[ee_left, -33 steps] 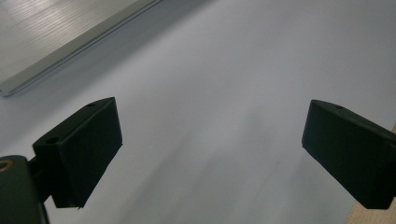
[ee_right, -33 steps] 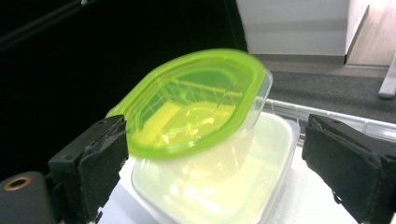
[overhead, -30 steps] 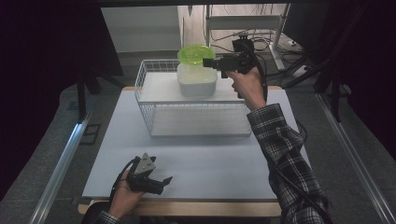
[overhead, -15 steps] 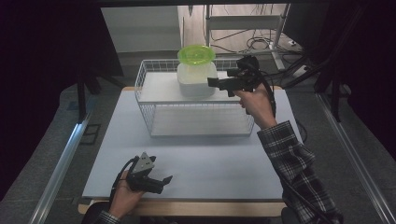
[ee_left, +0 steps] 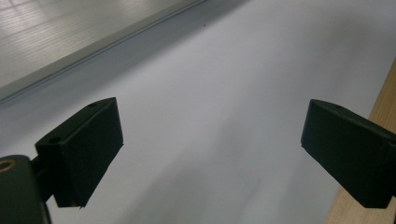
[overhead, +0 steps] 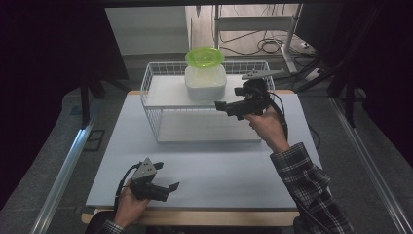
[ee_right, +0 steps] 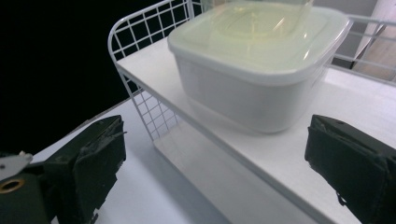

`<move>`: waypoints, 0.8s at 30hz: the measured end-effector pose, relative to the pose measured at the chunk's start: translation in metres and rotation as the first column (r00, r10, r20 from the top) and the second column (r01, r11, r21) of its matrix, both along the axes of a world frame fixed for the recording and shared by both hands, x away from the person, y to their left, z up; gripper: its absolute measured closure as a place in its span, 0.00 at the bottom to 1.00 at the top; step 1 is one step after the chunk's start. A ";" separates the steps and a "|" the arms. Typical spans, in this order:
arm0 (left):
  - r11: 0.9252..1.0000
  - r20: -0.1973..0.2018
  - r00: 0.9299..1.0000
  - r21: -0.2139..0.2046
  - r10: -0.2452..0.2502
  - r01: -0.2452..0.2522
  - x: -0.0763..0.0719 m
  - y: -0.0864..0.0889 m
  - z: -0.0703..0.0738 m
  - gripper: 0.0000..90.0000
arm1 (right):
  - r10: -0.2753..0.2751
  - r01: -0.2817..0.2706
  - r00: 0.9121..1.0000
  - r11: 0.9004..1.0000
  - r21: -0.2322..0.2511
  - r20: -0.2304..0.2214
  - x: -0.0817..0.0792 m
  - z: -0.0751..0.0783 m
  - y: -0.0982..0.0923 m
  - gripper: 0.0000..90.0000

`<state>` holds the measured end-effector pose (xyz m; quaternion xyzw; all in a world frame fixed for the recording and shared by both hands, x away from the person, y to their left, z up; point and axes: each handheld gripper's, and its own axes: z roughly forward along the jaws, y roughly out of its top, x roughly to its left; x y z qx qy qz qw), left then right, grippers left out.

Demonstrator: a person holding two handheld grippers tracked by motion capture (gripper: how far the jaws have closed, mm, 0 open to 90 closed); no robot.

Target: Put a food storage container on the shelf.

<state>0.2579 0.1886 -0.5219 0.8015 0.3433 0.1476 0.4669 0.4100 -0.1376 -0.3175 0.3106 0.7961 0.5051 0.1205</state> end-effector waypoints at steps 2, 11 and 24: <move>1.000 0.000 1.000 -0.010 0.000 0.000 0.001 0.002 0.000 0.07 | 0.006 -0.006 1.000 1.000 -0.003 0.001 -0.004 -0.004 -0.001 0.06; 1.000 -0.014 1.000 -0.027 -0.002 0.002 0.002 0.002 0.000 0.07 | 0.032 -0.032 0.999 0.999 -0.009 -0.001 -0.015 -0.020 -0.001 0.06; 1.000 -0.017 1.000 -0.019 0.002 -0.002 0.002 0.001 -0.002 0.05 | 0.041 -0.041 0.999 0.998 -0.040 -0.001 -0.027 -0.044 -0.003 0.05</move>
